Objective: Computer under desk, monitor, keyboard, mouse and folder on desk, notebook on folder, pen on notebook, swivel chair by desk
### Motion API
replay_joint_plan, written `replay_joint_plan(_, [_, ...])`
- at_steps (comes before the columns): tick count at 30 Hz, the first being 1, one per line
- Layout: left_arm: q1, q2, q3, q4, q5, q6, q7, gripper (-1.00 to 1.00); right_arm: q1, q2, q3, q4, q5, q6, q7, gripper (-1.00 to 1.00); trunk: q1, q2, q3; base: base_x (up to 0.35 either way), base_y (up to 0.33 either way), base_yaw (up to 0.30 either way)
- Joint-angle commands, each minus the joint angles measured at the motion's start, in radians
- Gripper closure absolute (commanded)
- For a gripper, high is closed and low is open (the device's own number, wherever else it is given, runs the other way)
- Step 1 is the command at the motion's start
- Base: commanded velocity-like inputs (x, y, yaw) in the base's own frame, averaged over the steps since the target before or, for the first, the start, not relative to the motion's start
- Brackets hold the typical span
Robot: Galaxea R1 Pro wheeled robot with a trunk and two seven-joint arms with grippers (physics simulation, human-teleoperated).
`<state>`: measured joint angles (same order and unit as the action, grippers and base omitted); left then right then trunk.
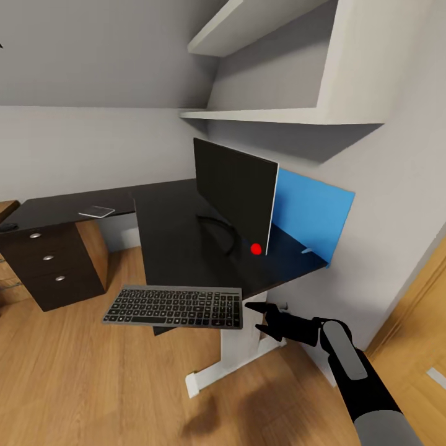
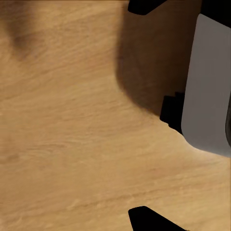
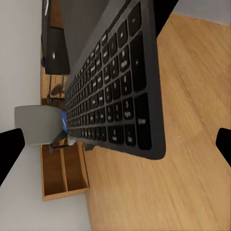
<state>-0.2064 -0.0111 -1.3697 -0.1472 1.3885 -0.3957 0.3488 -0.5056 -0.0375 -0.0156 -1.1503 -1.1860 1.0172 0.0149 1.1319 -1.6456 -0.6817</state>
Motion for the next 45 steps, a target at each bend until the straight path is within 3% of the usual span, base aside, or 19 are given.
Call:
replay_joint_plan(1, [-0.001,0.000,-0.009,-0.002,0.005,-0.003,0.007,-1.00,-0.001,0.000,-0.001,0.000,0.002,0.004,0.002,-1.00,0.000,0.000,-0.001,0.259,0.000,0.000])
replay_joint_plan(10, [-0.001,0.000,-0.009,-0.002,0.004,-0.003,0.007,-1.00,-0.001,0.001,-0.002,0.014,0.002,-0.002,0.001,-1.00,0.000,0.000,-0.001,0.065,0.000,0.000])
replay_joint_plan(15, [-0.001,0.000,-0.007,-0.002,0.005,-0.021,0.007,-1.00,-0.001,-0.001,-0.003,0.053,0.002,-0.048,0.002,-1.00,0.000,0.000,-0.001,0.003,0.000,0.000])
replay_joint_plan(18, [-0.001,-0.001,-0.004,-0.002,0.006,-0.027,0.008,-1.00,-0.001,-0.002,-0.002,0.059,0.002,-0.058,0.003,-1.00,0.012,-0.021,-0.010,0.000,0.000,0.000])
replay_joint_plan(45, [-0.001,0.002,-0.005,-0.002,0.006,-0.031,0.006,-1.00,-0.001,-0.004,0.000,0.062,0.003,-0.061,0.004,-1.00,0.020,-0.035,-0.017,0.046,0.008,0.000])
